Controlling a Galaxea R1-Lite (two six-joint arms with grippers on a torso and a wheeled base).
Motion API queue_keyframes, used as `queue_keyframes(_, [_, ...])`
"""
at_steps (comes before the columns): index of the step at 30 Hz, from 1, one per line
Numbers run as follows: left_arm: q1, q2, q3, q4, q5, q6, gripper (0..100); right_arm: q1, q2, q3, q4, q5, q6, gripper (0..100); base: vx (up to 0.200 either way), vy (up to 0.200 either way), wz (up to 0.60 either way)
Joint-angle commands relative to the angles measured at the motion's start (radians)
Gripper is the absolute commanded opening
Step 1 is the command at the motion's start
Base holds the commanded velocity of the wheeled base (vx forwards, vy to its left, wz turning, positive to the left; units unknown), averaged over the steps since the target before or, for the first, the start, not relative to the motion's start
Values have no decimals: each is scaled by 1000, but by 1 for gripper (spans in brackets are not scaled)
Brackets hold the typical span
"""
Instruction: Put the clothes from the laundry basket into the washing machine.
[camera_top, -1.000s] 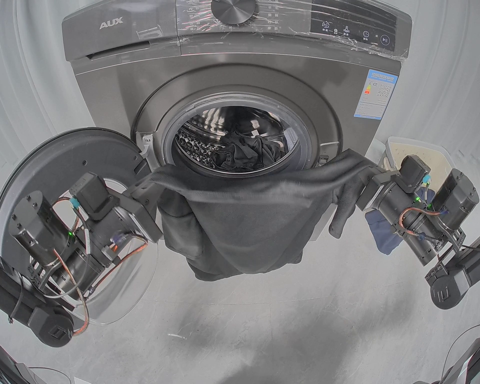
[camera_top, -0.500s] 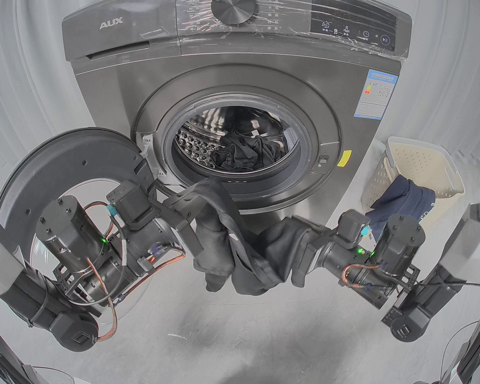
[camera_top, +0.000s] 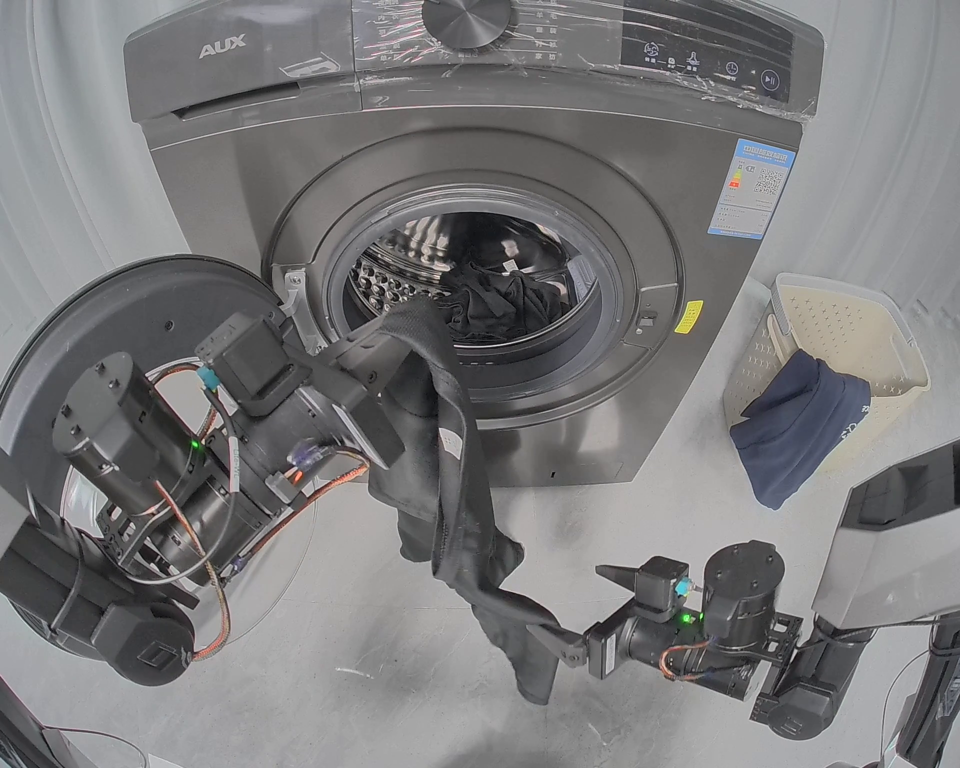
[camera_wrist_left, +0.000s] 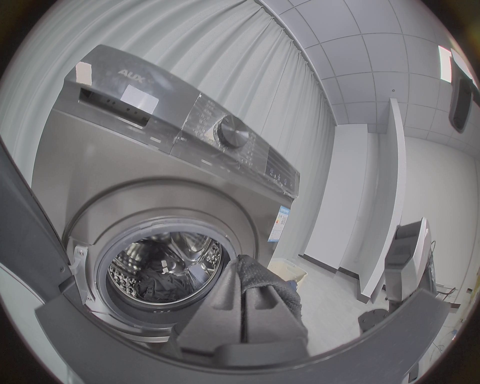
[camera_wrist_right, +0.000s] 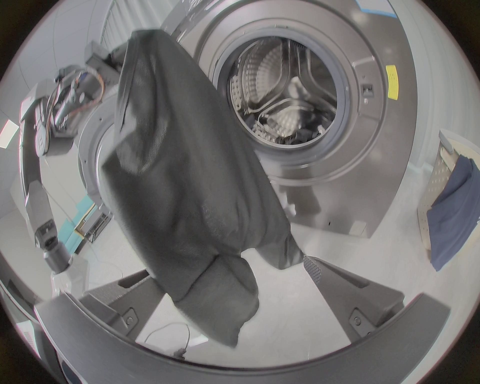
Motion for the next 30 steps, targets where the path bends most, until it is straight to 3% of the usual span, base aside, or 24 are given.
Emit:
queue_keyframes(1, [-9, -45, -2, -1, -3, -1, 0, 20, 59, 48, -6, 2, 0, 100, 0, 0, 0])
queue_keyframes(7, [-10, -47, -1, -1, -6, 1, 0, 26, 58, -7, -13, 27, 3, 100, 0, 0, 0])
queue_keyframes(16, [-10, -45, 4, -1, -9, 2, 0, 10, 61, -141, -13, 28, 1, 100, 0, 0, 0])
queue_keyframes(23, [-10, -42, 2, -1, -9, 1, 0, 43, 84, -224, -11, 30, -3, 100, 0, 0, 0])
queue_keyframes(30, [-10, -35, 5, -1, -8, 2, 0, 93, 98, -244, -11, 33, -9, 100, 0, 0, 0])
